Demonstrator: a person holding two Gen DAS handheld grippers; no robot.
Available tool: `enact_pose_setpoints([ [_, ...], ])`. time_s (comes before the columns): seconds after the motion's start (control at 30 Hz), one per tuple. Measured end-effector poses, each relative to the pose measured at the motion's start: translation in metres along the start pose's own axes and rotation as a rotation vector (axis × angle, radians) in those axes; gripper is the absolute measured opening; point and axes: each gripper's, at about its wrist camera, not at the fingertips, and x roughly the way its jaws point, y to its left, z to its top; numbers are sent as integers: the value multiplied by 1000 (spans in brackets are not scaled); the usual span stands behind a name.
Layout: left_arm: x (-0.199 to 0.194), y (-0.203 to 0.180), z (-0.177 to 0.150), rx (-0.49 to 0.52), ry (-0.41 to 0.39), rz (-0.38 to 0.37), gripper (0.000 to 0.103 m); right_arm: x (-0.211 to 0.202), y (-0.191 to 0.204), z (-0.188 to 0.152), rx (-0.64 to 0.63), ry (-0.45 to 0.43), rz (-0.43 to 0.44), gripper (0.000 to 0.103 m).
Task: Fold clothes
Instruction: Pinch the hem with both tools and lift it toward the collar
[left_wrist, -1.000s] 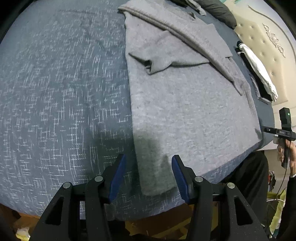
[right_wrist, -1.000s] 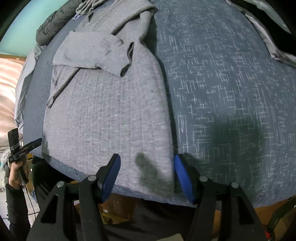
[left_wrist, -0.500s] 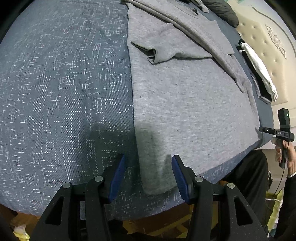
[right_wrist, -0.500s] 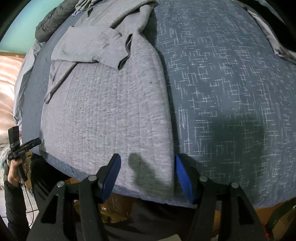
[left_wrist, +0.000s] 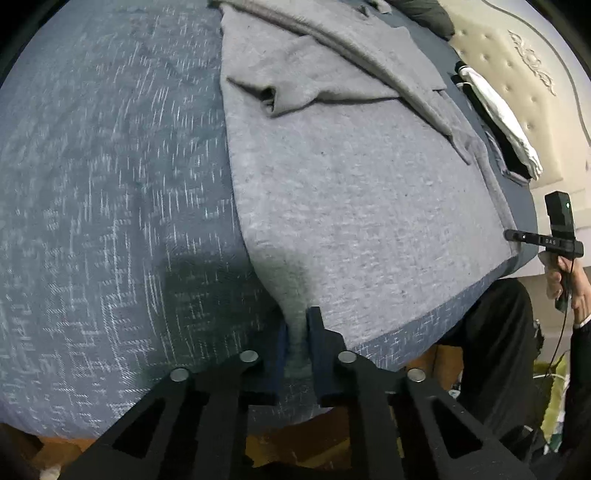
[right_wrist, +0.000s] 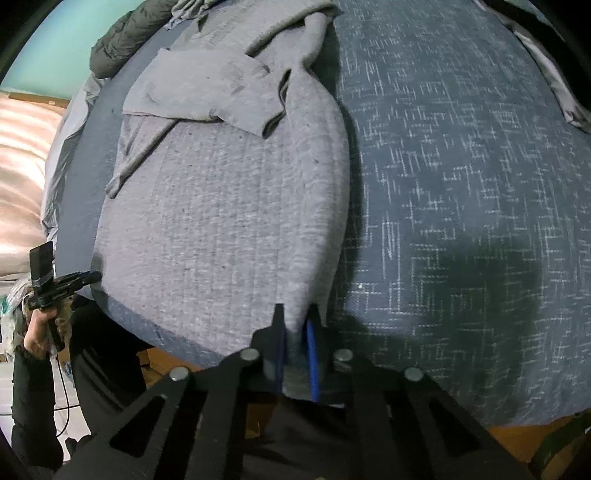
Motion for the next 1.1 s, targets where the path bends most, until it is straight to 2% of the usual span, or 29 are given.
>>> enact_pose_setpoints([
  [0.43, -62, -15, 32, 32, -138, -60, 5, -42, 10, 34, -45, -92, 38, 4],
  [0.63, -81, -19, 70, 11, -201, -78, 5, -70, 23, 67, -58, -147, 54, 4],
  [0.83, -98, -16, 122, -23, -249, -91, 5, -92, 29, 108, -30, -206, 95, 4],
  [1.1, -109, 7, 206, -58, -280, -82, 5, -109, 33, 191, 10, -266, 131, 4],
])
